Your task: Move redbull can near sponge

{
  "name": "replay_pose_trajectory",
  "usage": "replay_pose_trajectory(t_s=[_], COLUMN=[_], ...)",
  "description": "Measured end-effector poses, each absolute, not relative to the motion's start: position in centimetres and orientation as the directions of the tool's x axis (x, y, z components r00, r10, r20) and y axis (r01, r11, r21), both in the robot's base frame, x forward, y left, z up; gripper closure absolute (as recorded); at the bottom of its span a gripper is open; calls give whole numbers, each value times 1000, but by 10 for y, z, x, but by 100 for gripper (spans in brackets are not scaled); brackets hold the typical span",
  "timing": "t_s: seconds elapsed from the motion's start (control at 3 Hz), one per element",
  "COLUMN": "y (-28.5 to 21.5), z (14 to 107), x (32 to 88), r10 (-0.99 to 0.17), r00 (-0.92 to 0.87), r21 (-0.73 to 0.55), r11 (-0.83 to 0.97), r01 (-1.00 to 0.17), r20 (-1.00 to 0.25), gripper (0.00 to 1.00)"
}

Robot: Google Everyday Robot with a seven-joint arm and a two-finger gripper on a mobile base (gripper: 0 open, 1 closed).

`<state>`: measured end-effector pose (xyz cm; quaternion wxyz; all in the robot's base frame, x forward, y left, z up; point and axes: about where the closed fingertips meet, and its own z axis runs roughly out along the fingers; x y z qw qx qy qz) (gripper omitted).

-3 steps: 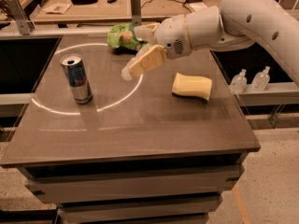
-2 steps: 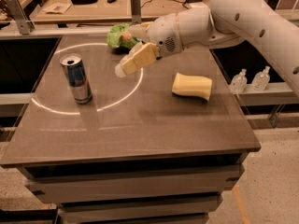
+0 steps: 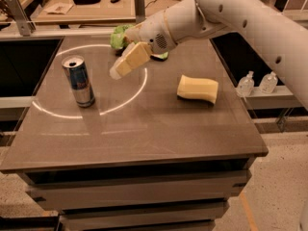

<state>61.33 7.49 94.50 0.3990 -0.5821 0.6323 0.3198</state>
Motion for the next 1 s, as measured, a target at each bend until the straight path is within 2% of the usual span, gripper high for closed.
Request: replay_pose_trajectory(t_s=[0.33, 0.67, 1.0], y=[92, 113, 148], z=[935, 928, 928], x=[611, 606, 595], r10=[-564, -548, -476], r00=[12, -14, -27], r21=[-87, -67, -35], r11=[107, 127, 120], r01=[-990, -990, -992], r20=[-826, -836, -879], gripper=[0, 0, 0])
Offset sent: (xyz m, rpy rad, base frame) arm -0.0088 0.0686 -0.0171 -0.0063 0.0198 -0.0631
